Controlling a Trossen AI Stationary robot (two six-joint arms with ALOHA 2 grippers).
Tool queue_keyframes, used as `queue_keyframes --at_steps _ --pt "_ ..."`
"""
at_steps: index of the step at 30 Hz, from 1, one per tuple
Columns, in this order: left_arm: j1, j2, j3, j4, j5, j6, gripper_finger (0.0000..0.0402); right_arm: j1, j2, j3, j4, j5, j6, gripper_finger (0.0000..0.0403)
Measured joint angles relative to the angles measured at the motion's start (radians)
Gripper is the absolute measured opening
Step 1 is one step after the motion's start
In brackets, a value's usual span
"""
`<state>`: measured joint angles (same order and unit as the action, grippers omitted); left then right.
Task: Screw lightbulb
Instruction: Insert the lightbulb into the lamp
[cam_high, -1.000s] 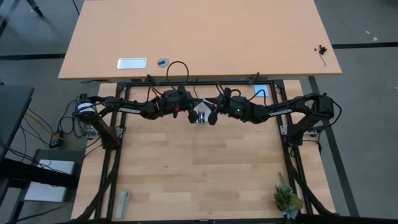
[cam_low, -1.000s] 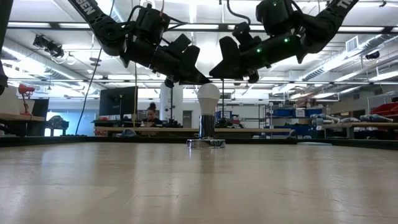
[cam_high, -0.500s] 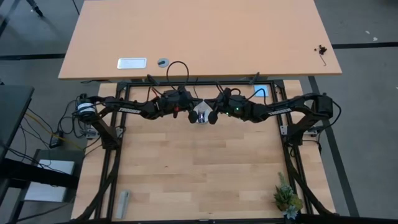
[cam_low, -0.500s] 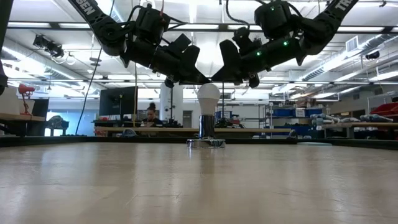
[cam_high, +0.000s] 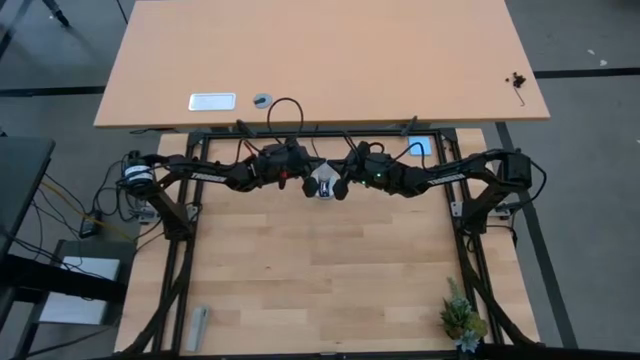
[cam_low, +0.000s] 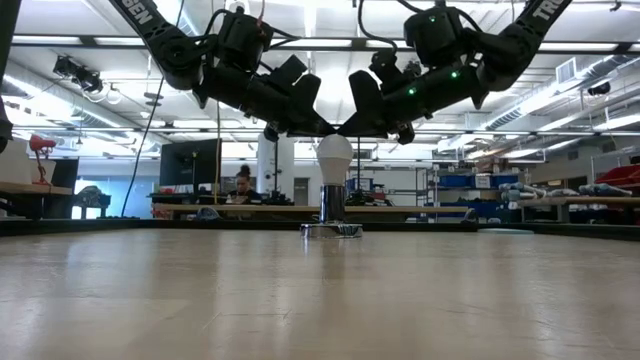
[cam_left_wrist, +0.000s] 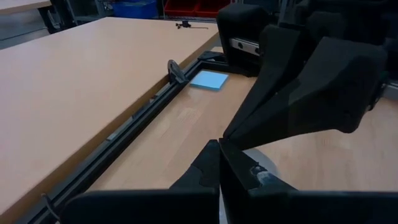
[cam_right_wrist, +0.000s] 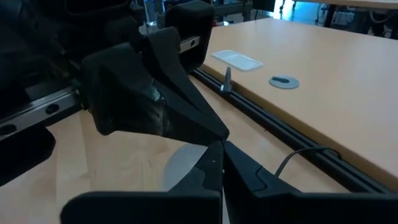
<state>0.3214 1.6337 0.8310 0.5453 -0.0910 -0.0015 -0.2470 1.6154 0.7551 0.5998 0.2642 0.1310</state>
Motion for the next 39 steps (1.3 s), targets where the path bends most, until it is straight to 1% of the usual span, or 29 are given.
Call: queue_keyframes --at_steps 5,13,25,28,34,39 --pt "0.001 -0.009 0.0 -0.006 -0.001 0.007 0.0002 0.001 -0.001 0.002 -0.01 -0.01 -0.001 0.0009" --pt "0.011 -0.073 -0.003 -0.024 -0.016 0.026 0.0002 0.002 -0.001 0.002 -0.012 -0.053 -0.002 0.0009" --pt "0.013 -0.083 -0.001 -0.027 -0.013 0.03 0.0003 0.002 0.0 0.001 -0.021 -0.053 -0.015 0.0009" --pt "0.013 -0.083 -0.025 0.05 0.015 0.046 0.0002 0.001 0.0 0.0 -0.02 -0.053 -0.021 0.0009" --pt "0.013 -0.083 -0.125 0.255 0.118 0.021 0.0001 0.0 0.001 0.0 -0.021 -0.052 -0.021 0.0009" --pt "0.011 -0.084 -0.196 0.346 0.13 0.019 0.0002 0.0 0.001 0.0 -0.024 -0.052 -0.022 0.0009"
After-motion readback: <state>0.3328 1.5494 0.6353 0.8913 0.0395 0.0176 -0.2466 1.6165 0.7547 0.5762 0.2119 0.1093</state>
